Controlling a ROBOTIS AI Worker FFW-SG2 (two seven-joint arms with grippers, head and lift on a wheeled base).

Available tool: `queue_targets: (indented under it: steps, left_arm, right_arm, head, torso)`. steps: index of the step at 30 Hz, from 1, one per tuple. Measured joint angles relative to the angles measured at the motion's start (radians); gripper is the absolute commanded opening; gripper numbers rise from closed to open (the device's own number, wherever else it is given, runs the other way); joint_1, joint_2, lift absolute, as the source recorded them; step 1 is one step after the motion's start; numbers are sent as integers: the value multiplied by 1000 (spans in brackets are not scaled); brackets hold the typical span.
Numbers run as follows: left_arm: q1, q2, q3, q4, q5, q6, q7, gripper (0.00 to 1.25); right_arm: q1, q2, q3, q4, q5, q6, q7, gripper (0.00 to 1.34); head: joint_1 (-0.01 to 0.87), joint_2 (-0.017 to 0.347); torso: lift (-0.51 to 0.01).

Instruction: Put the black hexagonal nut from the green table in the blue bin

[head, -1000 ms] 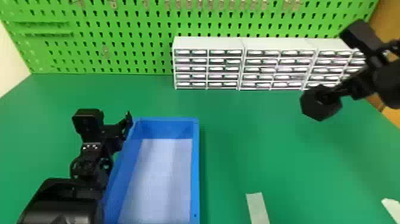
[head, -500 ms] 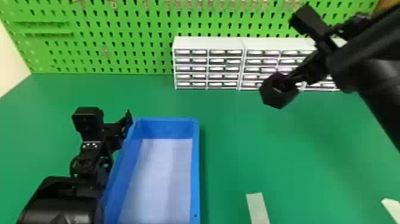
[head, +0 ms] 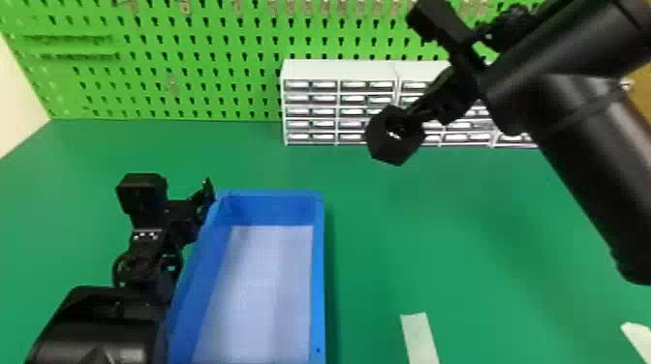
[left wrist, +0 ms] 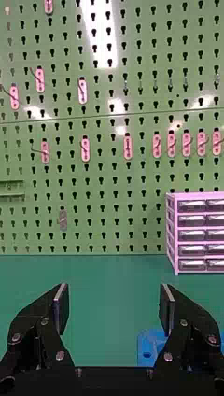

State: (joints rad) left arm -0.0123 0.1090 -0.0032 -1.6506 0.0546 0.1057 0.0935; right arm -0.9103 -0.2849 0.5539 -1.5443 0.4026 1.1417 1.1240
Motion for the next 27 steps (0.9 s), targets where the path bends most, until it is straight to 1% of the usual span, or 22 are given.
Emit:
queue_targets:
  steps: [4, 11, 17, 21, 27]
  left_arm:
    - [0, 0, 0, 0, -1, 1, 0, 762]
    - [0, 0, 0, 0, -1, 2, 0, 762]
    - [0, 0, 1, 0, -1, 2, 0, 762]
    - [0, 0, 1, 0, -1, 2, 0, 762]
    - [0, 0, 0, 0, 0, 2, 0, 762]
  right_arm:
    - [-18, 28, 33, 19, -64, -21, -46, 140]
    - [-37, 75, 122, 40, -215, -56, -129, 140]
    - [-34, 109, 166, 41, -301, -74, -179, 140]
    - [-27, 127, 184, 42, -340, -82, -212, 140]
    - [-25, 140, 229, 54, -422, -101, -275, 140]
  head:
    - [686, 51]
    - [686, 51]
    - [686, 51]
    - [686, 51]
    - [686, 51]
  torso:
    - [-96]
    - [-96]
    - [-96]
    - [-96]
    - [-96]
